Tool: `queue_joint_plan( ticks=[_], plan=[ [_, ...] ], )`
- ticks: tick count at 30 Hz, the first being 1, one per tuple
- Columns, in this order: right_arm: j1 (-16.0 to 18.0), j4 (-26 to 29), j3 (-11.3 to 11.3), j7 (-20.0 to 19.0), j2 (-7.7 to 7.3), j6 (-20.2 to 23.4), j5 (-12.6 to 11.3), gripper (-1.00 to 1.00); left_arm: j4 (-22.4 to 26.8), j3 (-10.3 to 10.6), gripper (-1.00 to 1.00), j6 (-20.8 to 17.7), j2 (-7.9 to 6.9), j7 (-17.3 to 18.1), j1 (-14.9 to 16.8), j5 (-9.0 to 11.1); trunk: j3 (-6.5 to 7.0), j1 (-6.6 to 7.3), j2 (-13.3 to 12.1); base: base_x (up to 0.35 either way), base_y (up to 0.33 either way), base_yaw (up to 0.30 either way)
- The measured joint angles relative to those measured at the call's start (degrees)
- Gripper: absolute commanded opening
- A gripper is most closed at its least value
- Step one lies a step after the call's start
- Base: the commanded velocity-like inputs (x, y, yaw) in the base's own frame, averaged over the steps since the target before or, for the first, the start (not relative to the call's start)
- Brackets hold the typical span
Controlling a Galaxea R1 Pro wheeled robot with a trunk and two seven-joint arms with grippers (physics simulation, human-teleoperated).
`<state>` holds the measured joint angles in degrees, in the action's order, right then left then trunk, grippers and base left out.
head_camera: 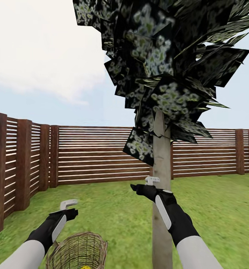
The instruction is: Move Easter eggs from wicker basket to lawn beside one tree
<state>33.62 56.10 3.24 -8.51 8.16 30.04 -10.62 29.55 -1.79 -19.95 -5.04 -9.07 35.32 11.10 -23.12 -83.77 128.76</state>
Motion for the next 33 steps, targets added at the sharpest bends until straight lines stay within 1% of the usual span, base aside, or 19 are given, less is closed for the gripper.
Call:
queue_joint_plan(
  ticks=[20,24,33],
  plan=[
    [0.0,0.0,0.0,-0.1,0.0,-0.1,0.2,1.0,0.3,0.0,1.0,0.0,0.12,-0.1,0.0,0.0,0.06,0.0,0.0,0.0,0.003,-0.008],
    [0.0,0.0,0.0,-0.1,-0.01,-0.1,0.0,1.0,0.1,0.0,1.0,-0.1,0.11,0.0,0.0,0.0,0.26,0.0,0.0,0.0,0.056,-0.124],
    [0.0,0.0,0.0,-0.1,-0.06,0.0,-0.3,1.0,-0.1,0.0,1.0,0.0,0.13,0.0,0.0,0.0,0.88,0.0,0.0,0.0,0.188,-0.192]
  ],
)
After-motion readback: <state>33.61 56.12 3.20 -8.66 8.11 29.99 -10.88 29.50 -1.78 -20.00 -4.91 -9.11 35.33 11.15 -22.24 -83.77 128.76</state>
